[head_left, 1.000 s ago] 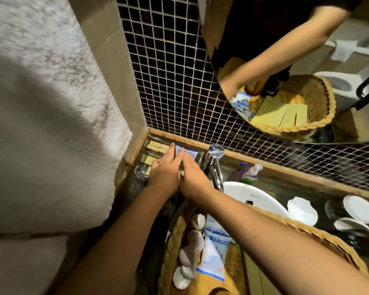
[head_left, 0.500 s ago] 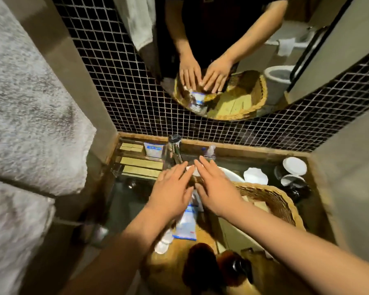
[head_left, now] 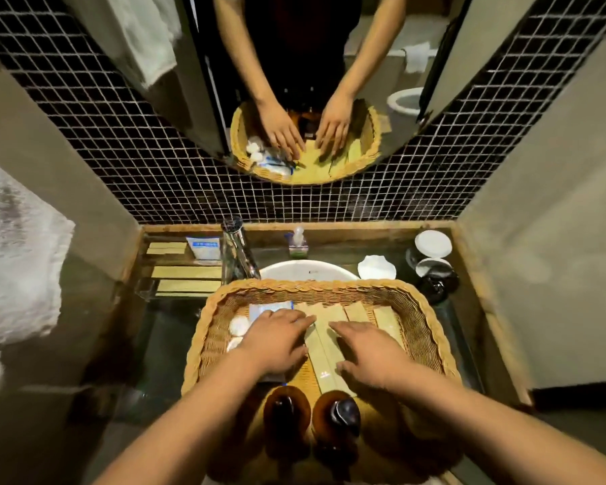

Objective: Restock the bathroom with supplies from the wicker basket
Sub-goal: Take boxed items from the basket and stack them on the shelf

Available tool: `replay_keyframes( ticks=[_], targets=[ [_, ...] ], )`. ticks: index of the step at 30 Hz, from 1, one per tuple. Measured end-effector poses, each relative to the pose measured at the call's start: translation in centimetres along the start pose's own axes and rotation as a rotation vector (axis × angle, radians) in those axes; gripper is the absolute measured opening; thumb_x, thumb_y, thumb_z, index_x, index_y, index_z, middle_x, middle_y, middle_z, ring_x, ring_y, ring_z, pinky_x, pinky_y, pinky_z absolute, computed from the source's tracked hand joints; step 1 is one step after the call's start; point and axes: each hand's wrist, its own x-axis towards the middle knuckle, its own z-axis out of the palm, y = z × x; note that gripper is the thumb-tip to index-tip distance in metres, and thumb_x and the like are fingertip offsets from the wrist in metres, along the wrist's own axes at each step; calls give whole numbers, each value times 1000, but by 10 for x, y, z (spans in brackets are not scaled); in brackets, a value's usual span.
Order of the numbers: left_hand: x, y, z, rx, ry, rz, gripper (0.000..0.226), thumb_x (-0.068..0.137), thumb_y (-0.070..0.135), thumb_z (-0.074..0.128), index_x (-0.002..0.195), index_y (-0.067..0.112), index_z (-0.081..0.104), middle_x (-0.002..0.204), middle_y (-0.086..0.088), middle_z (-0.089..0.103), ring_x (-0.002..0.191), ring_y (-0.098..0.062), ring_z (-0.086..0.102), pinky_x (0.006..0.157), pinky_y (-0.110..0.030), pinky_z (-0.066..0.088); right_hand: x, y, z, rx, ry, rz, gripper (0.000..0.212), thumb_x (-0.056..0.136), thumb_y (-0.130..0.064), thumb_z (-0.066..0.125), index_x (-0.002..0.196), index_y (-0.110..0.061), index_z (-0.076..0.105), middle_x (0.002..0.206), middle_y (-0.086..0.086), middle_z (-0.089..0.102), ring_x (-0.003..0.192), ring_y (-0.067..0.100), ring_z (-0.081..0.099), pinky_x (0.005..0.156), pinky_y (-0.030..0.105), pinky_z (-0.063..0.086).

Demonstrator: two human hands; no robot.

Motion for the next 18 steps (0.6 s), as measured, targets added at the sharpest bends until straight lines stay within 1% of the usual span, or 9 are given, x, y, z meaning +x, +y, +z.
replay_keyframes(
  ticks=[3, 5, 6, 9, 11, 13, 15, 18],
  targets=[
    [7, 0, 10, -8, -44, -10, 70, 96, 53, 49, 156, 29, 25, 157, 0, 35, 143, -24, 31, 110, -42, 29, 0, 4, 14, 7, -45, 15, 82, 83, -47, 71, 152, -33, 30, 158, -6, 37, 140, 24, 37, 116, 40, 32],
    [11, -3, 15, -18, -70, -12, 72, 94, 52, 52, 156, 27, 26, 158, -2, 33, 143, -26, 30, 112, -42, 27, 5, 4, 21, -22, -70, 7, 85, 80, -48, 74, 152, -33, 30, 158, -6, 35, 141, 24, 35, 116, 41, 32],
    [14, -5, 16, -22, -78, -9, 74, 93, 52, 54, 156, 26, 26, 159, -3, 31, 144, -26, 28, 113, -42, 26, 9, 3, 24, -51, -87, -7, 88, 79, -48, 75, 152, -32, 29, 160, -5, 32, 143, 25, 32, 116, 42, 31],
    [25, -9, 20, -17, -72, -12, 81, 90, 54, 59, 157, 25, 24, 162, -6, 23, 147, -28, 23, 117, -43, 21, 21, 0, 31, -169, -139, -77, 98, 78, -51, 77, 156, -29, 21, 166, -2, 16, 151, 28, 14, 120, 47, 23],
    [31, -11, 23, -29, -60, -46, 87, 86, 56, 62, 157, 25, 21, 164, -8, 20, 147, -30, 21, 118, -44, 20, 27, -2, 36, -228, -127, -124, 102, 77, -51, 78, 157, -27, 19, 167, 0, 11, 152, 30, 9, 120, 47, 20],
    [36, -12, 27, -49, -62, -83, 92, 83, 56, 65, 157, 25, 21, 164, -8, 18, 147, -30, 21, 119, -45, 20, 30, -4, 39, -246, -88, -158, 104, 75, -49, 80, 157, -26, 20, 167, 1, 11, 152, 30, 9, 118, 46, 22],
    [40, -12, 31, -82, -54, -112, 93, 80, 53, 70, 155, 26, 24, 164, -5, 19, 147, -29, 21, 119, -44, 20, 32, -4, 40, -259, -42, -184, 102, 77, -47, 78, 158, -24, 20, 167, 2, 12, 152, 29, 11, 117, 44, 23],
    [45, -12, 36, -167, 17, -161, 92, 73, 46, 78, 149, 29, 31, 158, 0, 32, 141, -24, 29, 116, -39, 23, 32, -2, 39, -270, -13, -205, 100, 81, -44, 75, 159, -21, 17, 167, 4, 14, 152, 29, 11, 117, 43, 24]
  ],
)
